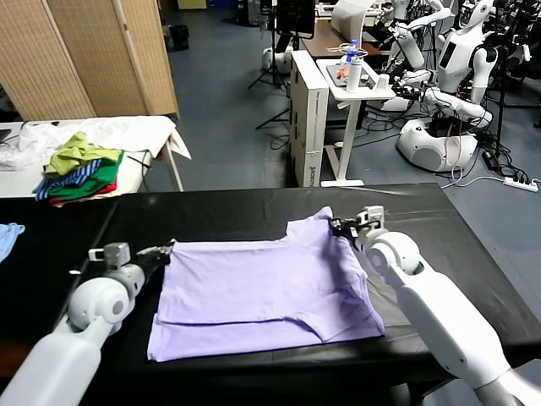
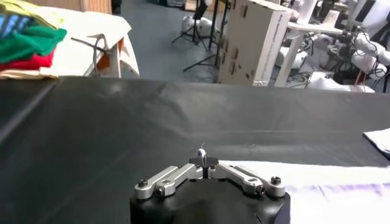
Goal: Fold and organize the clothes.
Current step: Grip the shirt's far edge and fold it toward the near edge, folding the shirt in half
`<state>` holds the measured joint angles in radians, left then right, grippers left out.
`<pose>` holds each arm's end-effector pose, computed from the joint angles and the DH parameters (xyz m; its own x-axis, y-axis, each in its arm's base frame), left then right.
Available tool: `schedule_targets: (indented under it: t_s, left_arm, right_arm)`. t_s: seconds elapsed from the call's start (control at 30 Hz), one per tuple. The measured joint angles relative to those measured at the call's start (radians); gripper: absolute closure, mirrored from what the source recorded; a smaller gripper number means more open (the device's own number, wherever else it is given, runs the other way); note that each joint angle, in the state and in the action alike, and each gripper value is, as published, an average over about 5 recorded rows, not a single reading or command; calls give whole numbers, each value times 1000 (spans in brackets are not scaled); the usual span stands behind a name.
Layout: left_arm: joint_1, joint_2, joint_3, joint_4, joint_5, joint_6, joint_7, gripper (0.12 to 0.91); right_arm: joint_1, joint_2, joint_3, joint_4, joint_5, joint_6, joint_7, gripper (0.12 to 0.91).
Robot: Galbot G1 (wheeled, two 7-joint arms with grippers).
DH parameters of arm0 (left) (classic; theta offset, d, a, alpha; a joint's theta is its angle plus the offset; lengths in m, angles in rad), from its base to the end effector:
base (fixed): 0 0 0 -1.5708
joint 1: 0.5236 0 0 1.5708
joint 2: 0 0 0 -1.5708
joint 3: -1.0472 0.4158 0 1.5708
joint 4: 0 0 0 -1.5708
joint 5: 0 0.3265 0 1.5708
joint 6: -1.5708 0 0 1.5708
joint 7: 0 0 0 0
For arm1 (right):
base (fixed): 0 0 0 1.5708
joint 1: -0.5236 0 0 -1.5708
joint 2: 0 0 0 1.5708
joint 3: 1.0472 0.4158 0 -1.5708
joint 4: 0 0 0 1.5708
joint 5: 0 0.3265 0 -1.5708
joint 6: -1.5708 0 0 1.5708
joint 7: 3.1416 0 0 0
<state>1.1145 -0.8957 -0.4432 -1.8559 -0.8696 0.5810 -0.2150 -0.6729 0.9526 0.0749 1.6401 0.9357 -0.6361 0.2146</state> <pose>0.2935 0.1828 -0.2890 -0.8718 0.1081 0.4777 0.0688 0.9927 -0.0991 0.4202 -0.1127 -0.2672 -0.8274 -0.2735 0.4906 -0.2469 0.9616 0.1197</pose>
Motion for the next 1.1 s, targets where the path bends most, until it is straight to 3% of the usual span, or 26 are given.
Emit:
schedule_targets:
  t_s: [0.37,0.7,1.1]
  left_arm:
    - [173,19,-93,-188,22,-6,5,883]
    - [339,-19,-159,-313,74,-5,20,883]
    - [471,-72,-192,-351,176,-6,46,883]
  right_arm:
    - [-138,-104,94,208,49,-93,53,867]
    - [-351,-213,188,395,52,-100,80,869]
    - [-505,-259,201,459,43,-100,78,868]
